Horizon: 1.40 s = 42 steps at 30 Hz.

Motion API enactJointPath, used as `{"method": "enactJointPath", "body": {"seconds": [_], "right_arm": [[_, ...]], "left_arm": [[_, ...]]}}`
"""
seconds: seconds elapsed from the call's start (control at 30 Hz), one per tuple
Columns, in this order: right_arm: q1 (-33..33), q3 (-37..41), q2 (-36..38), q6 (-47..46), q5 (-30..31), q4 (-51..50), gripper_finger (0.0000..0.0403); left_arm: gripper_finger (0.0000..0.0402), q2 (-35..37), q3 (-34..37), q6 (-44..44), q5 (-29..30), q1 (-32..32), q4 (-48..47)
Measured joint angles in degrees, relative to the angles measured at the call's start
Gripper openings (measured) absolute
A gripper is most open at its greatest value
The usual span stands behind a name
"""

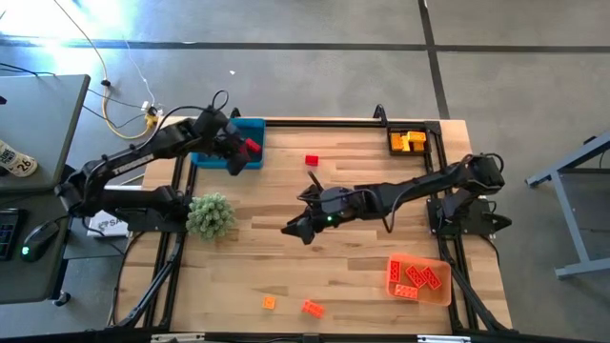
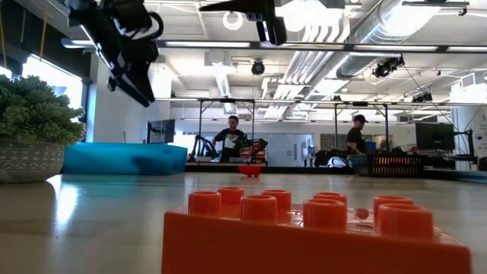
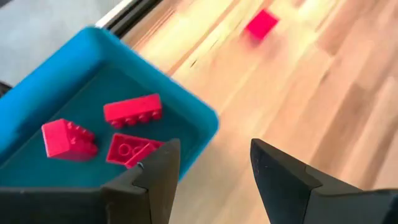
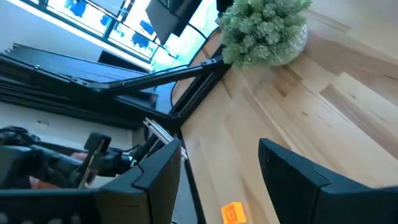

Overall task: Sort & place blocks by color
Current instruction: Put the orange game piece into the orange bin

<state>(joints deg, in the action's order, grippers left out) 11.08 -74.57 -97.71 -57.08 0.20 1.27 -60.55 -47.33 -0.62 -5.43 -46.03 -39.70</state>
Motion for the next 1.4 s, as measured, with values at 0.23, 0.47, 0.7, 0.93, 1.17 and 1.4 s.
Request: {"method": "enactJointPath", "body": {"seconds": [0.23, 0.47, 0.7, 0.93, 1.17, 1.4], "right_arm": [[3.4, -10.1, -0.2, 4.5, 4.1, -7.3, 0.0201], [5.8, -22.9, -1.1, 5.9, 7.9, -30.5, 0.0201], [9.4, -28.9, -6.5, 6.5, 4.2, -42.7, 0.0201], [13.3, -28.6, -11.2, 9.8, 2.5, -44.4, 0.0201], [17.8, -28.6, -15.4, 15.6, 4.4, -43.8, 0.0201], [20.8, -28.6, -19.3, 14.9, 8.9, -41.5, 0.0201]], "left_arm": [[0.0184, 4.1, 0.0, -3.8, 0.0, 3.9, 0.0], [0.0184, 3.9, 0.0, -5.7, 0.5, 5.7, 0.0], [0.0184, 3.9, 0.0, -10.4, 0.8, 6.1, 0.0], [0.0184, 3.9, 0.0, -11.9, 1.1, 6.1, 0.0], [0.0184, 3.9, 0.0, -11.9, 1.1, 6.1, 0.0], [0.0184, 3.9, 0.0, -11.9, 1.1, 6.1, 0.0]]}}
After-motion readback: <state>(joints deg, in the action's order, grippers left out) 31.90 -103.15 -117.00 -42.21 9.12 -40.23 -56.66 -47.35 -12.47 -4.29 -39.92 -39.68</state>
